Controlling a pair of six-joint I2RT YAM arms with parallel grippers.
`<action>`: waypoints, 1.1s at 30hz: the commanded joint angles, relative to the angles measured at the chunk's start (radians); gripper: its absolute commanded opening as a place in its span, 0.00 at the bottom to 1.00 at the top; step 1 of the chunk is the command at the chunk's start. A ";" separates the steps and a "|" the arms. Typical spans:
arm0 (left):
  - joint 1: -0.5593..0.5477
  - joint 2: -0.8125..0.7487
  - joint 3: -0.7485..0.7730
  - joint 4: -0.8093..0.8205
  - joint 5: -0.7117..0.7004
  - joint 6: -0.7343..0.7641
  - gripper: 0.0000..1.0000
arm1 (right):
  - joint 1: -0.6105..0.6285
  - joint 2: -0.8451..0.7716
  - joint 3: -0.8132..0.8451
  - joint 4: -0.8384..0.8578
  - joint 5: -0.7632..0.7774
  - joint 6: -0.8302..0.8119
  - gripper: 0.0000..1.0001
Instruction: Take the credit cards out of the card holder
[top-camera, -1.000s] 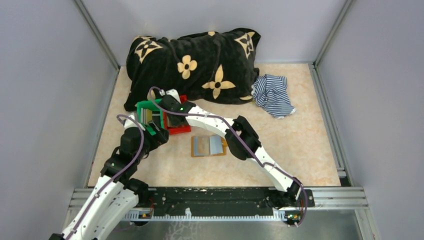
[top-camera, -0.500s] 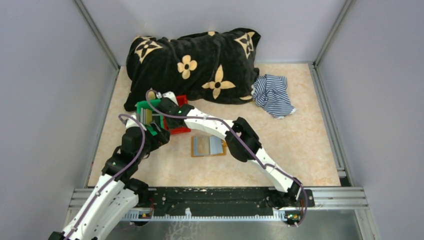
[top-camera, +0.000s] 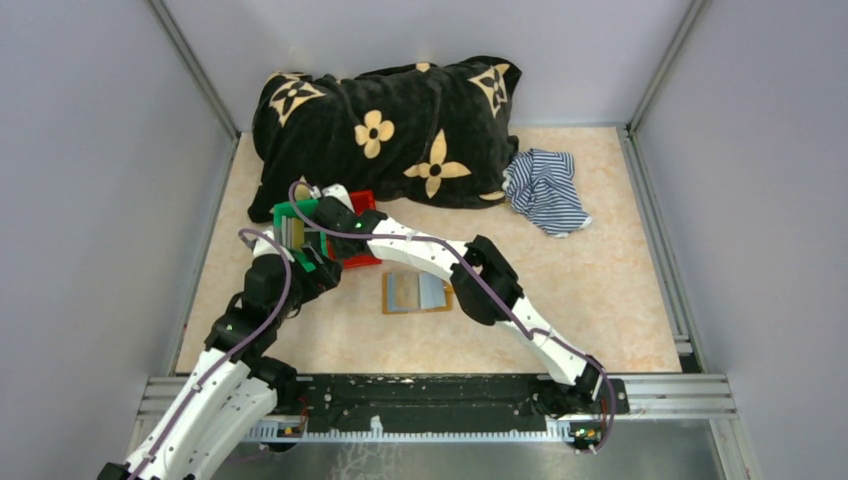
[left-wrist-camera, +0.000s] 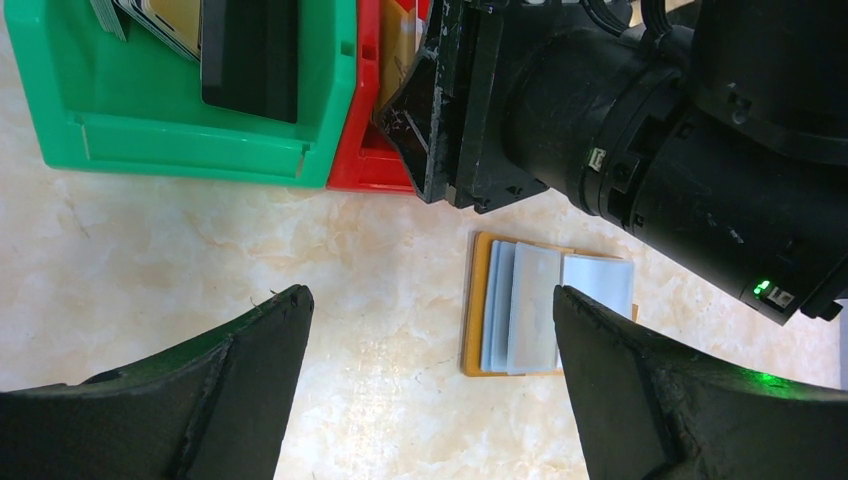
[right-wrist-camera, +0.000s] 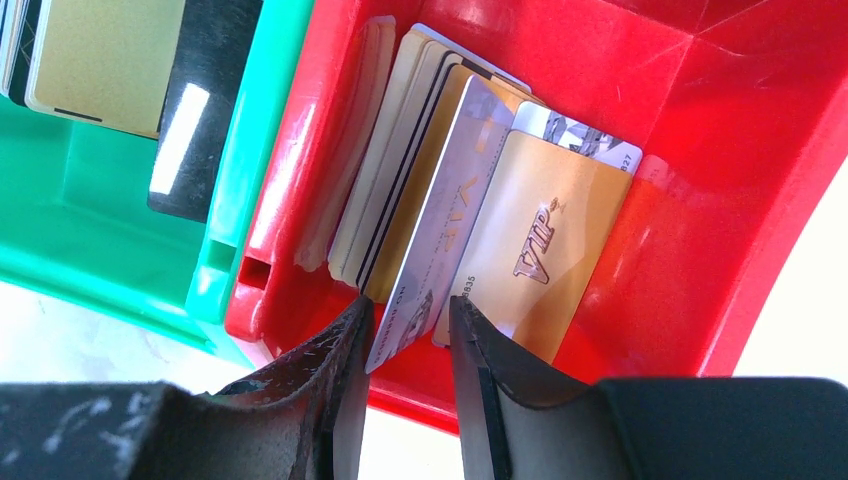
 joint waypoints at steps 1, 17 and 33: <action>0.004 -0.012 -0.011 0.034 0.003 0.006 0.96 | 0.018 -0.125 0.020 0.003 0.029 -0.013 0.35; 0.004 0.003 -0.014 0.123 0.015 0.028 0.95 | 0.003 -0.594 -0.592 0.410 0.154 -0.029 0.32; 0.005 0.084 -0.021 0.260 0.127 0.046 0.96 | -0.087 -0.888 -1.102 0.581 0.151 0.061 0.29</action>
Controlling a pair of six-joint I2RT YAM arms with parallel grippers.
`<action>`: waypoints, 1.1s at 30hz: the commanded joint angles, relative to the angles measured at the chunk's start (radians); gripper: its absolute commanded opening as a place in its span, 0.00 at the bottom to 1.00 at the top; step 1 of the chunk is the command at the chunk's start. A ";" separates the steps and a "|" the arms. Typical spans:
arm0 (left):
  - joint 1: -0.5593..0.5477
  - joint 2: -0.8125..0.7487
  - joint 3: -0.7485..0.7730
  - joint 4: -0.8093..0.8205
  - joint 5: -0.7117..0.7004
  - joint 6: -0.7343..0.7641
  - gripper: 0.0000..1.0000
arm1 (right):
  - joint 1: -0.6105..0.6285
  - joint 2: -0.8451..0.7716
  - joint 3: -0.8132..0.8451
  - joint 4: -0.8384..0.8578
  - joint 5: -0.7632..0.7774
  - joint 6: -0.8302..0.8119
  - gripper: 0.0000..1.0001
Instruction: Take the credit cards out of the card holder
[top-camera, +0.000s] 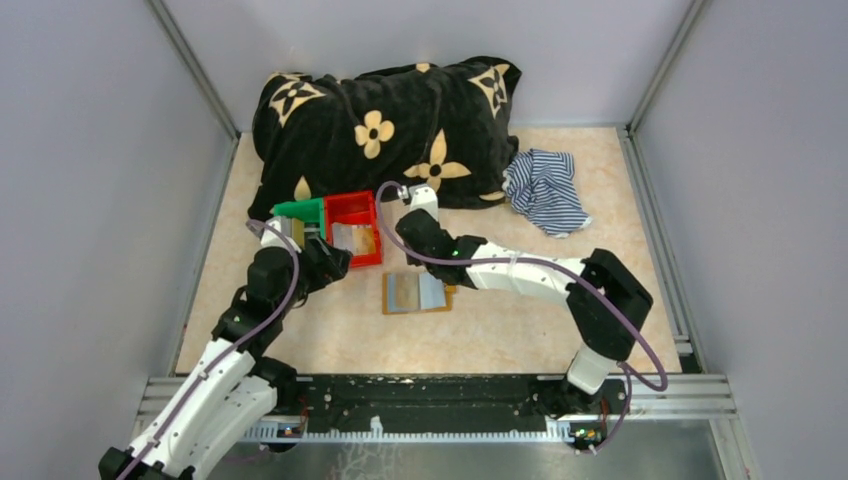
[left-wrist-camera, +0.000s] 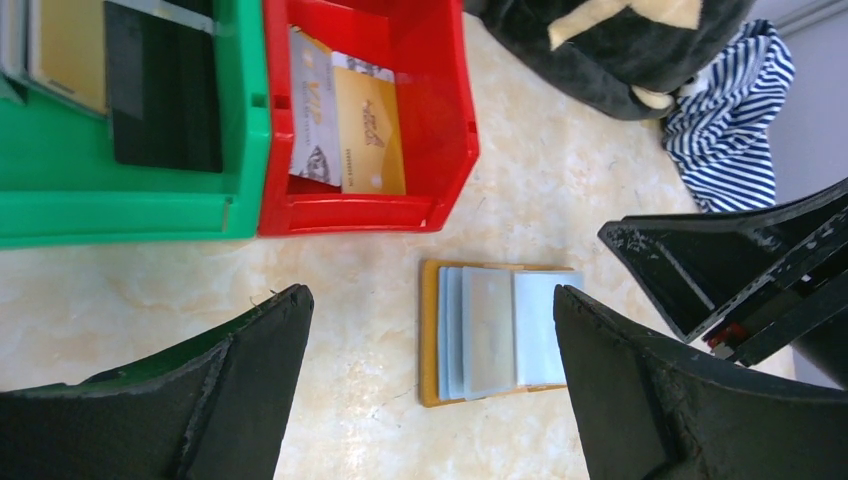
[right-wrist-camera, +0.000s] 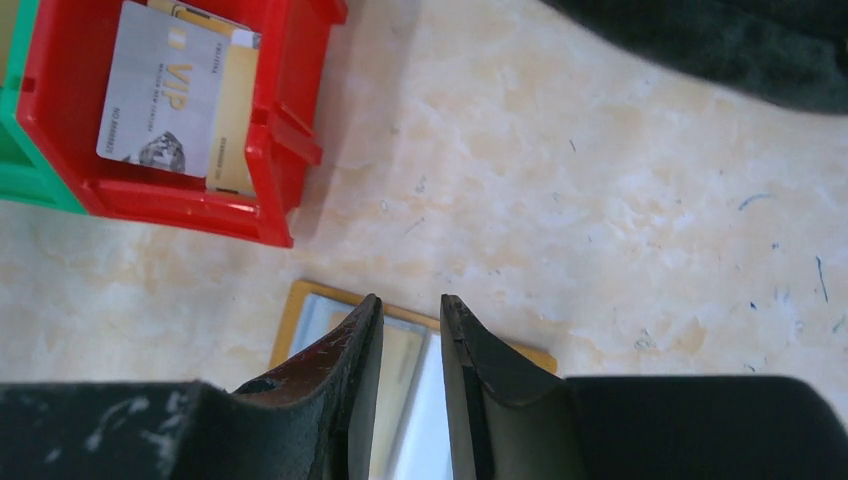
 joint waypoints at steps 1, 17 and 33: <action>0.003 0.038 -0.021 0.130 0.095 0.012 0.96 | -0.017 -0.122 -0.094 0.102 -0.028 0.041 0.29; -0.273 0.298 -0.092 0.453 0.179 0.006 0.99 | 0.042 -0.146 -0.296 0.190 -0.233 0.083 0.42; -0.336 0.390 -0.186 0.667 0.236 -0.010 0.96 | -0.041 -0.179 -0.383 0.265 -0.361 0.153 0.36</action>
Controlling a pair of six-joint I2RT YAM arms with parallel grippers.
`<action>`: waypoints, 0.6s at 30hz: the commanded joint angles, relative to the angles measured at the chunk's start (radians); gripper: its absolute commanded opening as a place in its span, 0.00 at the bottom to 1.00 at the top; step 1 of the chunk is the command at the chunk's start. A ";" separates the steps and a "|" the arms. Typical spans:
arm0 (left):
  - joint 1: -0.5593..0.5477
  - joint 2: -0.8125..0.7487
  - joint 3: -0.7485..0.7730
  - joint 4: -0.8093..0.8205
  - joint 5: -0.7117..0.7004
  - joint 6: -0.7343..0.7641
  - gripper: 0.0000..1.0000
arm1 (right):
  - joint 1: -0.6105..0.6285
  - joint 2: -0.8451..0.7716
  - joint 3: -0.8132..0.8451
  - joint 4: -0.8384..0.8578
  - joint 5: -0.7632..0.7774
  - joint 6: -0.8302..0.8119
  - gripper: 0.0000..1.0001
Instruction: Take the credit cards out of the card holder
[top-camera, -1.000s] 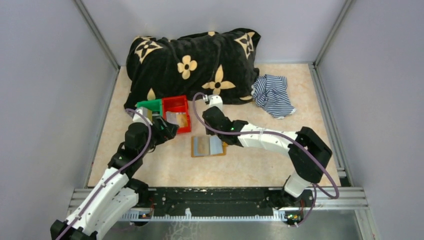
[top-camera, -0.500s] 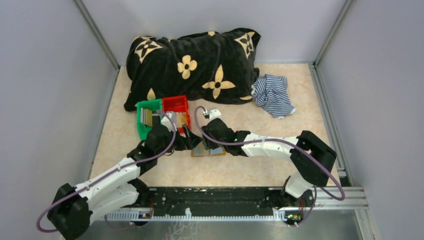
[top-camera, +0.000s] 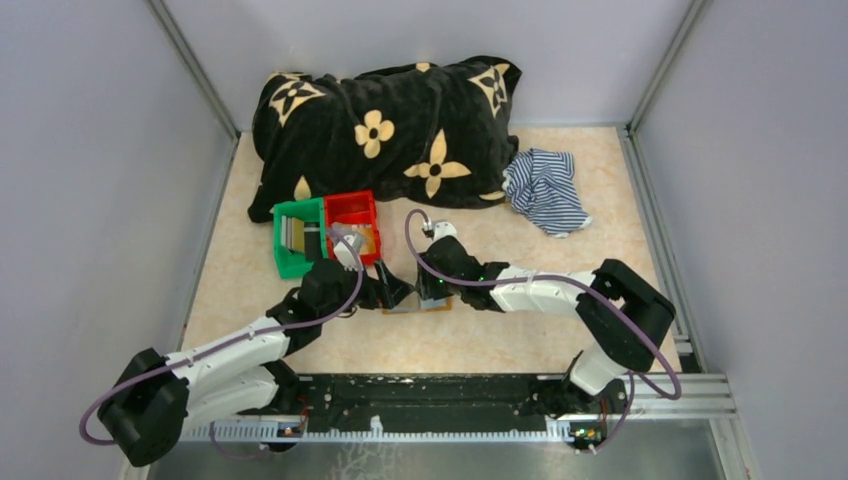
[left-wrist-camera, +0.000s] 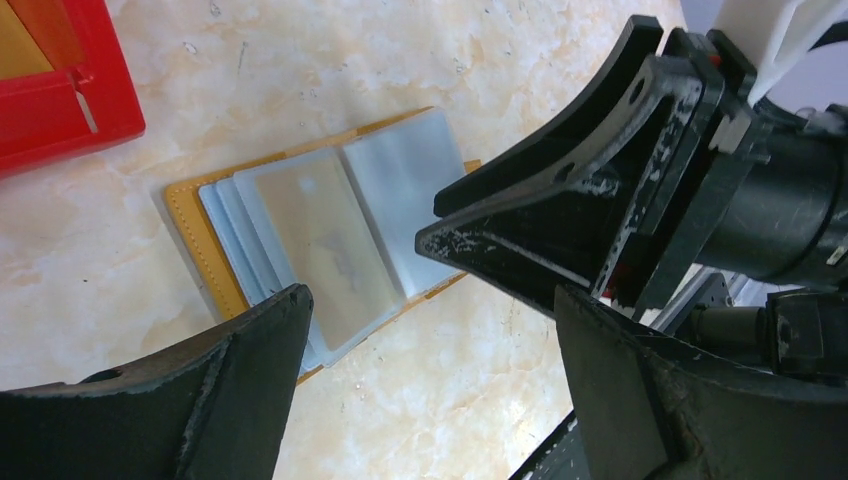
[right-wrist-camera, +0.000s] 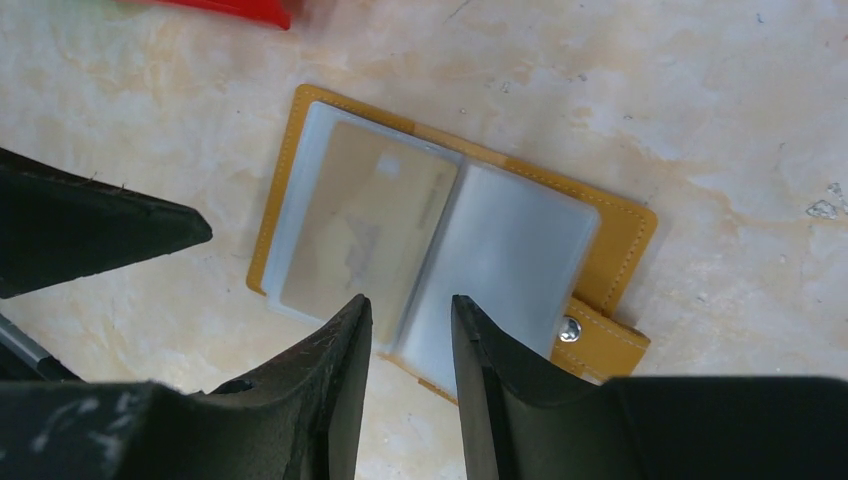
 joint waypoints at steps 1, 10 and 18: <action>-0.012 0.028 -0.029 0.109 0.026 -0.003 0.95 | -0.016 -0.042 -0.004 0.066 -0.032 0.023 0.36; -0.034 0.087 -0.032 0.144 0.010 -0.013 0.93 | -0.040 -0.055 -0.016 0.068 -0.040 0.020 0.34; -0.046 0.100 -0.032 0.120 -0.047 -0.006 0.93 | -0.054 -0.047 -0.024 0.069 -0.048 0.018 0.34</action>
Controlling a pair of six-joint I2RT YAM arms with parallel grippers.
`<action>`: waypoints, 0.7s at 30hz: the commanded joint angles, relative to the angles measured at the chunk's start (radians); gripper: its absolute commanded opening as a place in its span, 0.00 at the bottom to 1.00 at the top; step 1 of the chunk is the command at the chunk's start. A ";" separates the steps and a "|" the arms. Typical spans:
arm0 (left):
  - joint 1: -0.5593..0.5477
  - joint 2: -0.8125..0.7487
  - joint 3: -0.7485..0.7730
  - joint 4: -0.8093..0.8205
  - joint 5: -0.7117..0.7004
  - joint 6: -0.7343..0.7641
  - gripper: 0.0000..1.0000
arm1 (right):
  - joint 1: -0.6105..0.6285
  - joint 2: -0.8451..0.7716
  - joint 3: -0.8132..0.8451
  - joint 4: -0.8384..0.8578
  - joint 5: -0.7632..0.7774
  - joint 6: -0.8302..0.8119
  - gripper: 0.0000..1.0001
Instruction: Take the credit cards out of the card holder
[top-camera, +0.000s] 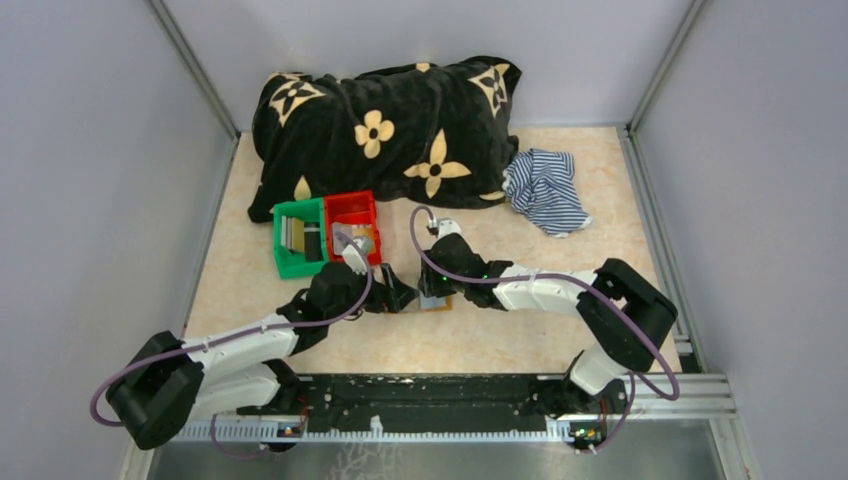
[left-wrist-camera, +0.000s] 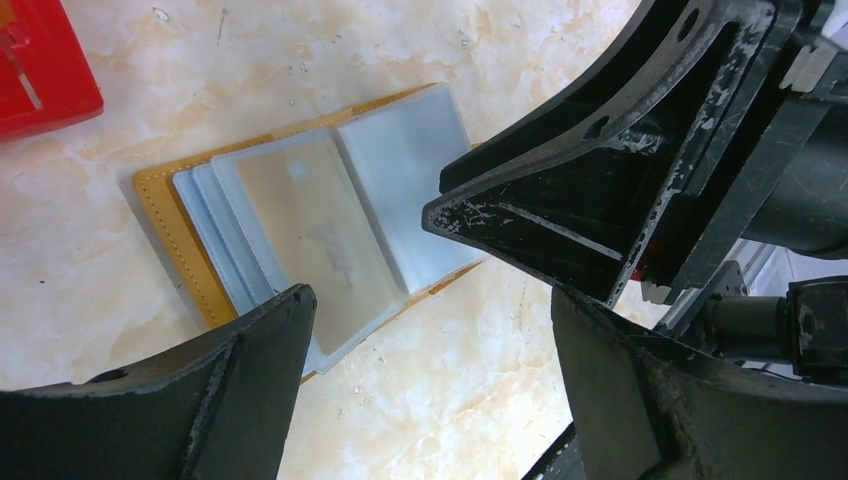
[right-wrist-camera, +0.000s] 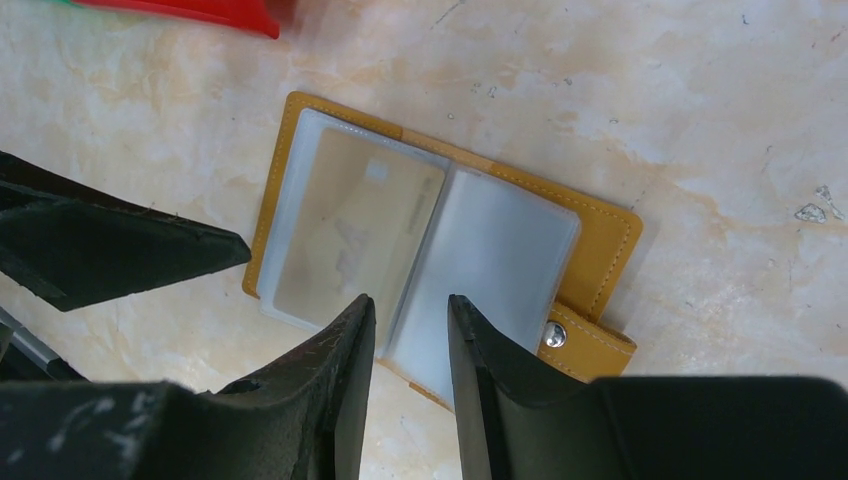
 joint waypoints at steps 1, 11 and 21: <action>-0.009 -0.011 -0.003 -0.009 -0.062 0.008 0.93 | -0.010 -0.043 -0.003 0.047 -0.010 0.008 0.33; -0.009 -0.033 0.020 -0.116 -0.130 0.069 0.94 | -0.016 -0.023 -0.006 0.055 -0.026 0.010 0.33; -0.013 0.065 0.018 0.005 -0.050 0.040 0.94 | -0.028 -0.020 0.001 0.046 -0.038 0.011 0.33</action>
